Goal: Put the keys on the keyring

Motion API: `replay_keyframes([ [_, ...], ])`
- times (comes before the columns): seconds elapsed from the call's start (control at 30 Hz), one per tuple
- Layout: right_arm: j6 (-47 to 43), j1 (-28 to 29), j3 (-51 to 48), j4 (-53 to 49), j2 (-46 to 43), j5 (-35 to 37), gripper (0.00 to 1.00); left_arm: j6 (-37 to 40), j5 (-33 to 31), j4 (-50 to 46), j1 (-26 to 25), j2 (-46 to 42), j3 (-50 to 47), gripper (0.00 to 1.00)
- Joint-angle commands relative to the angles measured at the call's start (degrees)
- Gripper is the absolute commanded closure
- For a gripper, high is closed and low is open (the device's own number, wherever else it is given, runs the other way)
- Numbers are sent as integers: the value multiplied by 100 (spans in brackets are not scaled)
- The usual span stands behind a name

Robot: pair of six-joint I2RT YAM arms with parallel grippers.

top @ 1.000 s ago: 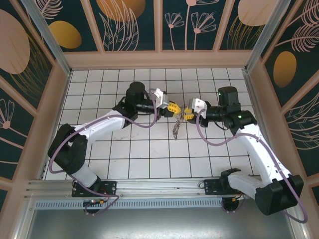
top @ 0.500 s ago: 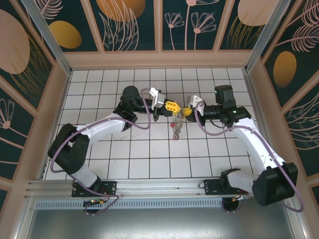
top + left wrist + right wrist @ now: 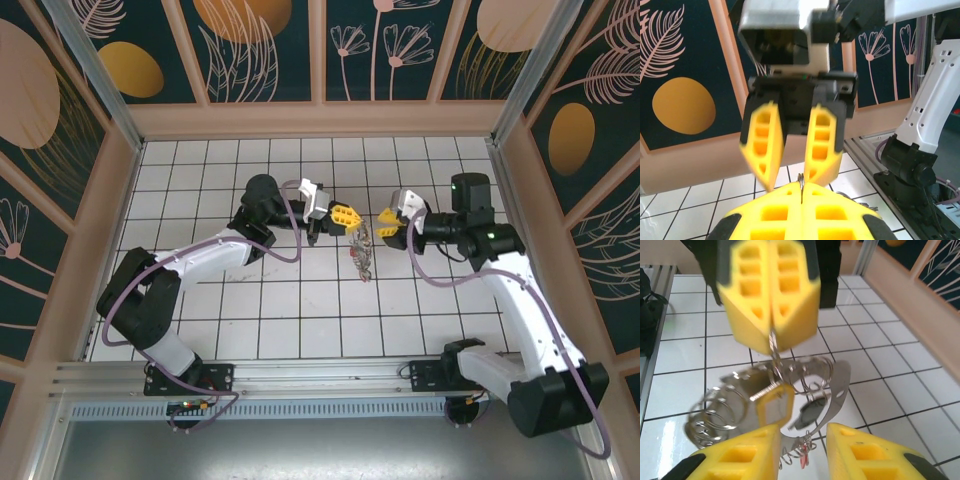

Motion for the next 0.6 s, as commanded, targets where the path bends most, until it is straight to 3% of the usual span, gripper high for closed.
replay_keyframes([
  [0.0,-67,-18,250,-197,70,-318,69,401,132,-213,-56,-20,72,100],
  [0.13,-148,74,465,-331,261,-525,70,383,93,-187,-66,-4,82,100],
  [0.33,-16,325,502,-257,494,-281,71,254,308,-77,-72,37,153,100],
  [0.57,-50,375,525,-431,582,-307,93,298,248,-109,-98,24,159,100],
])
